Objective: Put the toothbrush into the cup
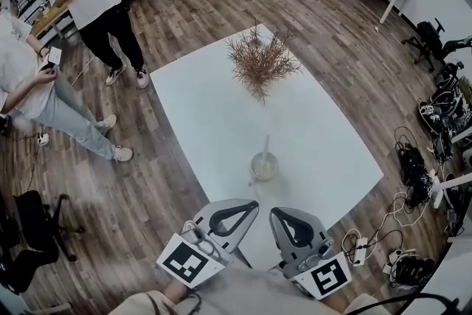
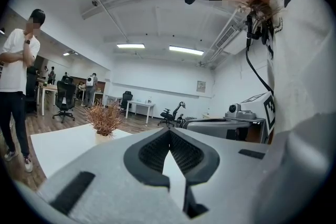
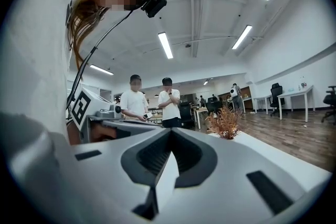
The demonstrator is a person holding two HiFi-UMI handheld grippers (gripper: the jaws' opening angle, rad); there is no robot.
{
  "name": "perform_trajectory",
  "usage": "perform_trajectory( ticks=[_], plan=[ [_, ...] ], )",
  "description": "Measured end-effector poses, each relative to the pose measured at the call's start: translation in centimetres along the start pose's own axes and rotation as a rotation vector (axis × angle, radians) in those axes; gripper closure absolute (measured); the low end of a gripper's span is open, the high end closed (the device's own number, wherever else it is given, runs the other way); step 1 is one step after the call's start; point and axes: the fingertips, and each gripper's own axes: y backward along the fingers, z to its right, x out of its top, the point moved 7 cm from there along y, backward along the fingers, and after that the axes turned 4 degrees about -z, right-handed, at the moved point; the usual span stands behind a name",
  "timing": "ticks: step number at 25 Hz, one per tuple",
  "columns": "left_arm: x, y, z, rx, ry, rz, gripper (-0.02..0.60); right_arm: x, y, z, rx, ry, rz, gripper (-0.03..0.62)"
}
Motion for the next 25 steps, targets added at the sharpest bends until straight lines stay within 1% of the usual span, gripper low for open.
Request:
perform_trajectory(
  ticks=[17, 25],
  plan=[
    [-0.3, 1.6, 3.0, -0.025, -0.037, 0.005, 0.572, -0.1, 2.4, -2.6, 0.043, 0.006, -0.007, 0.577],
    [-0.4, 1.3, 3.6, -0.028, -0.04, -0.009, 0.572, -0.3, 3.1, -2.2, 0.045, 0.01, -0.018, 0.577]
  ],
)
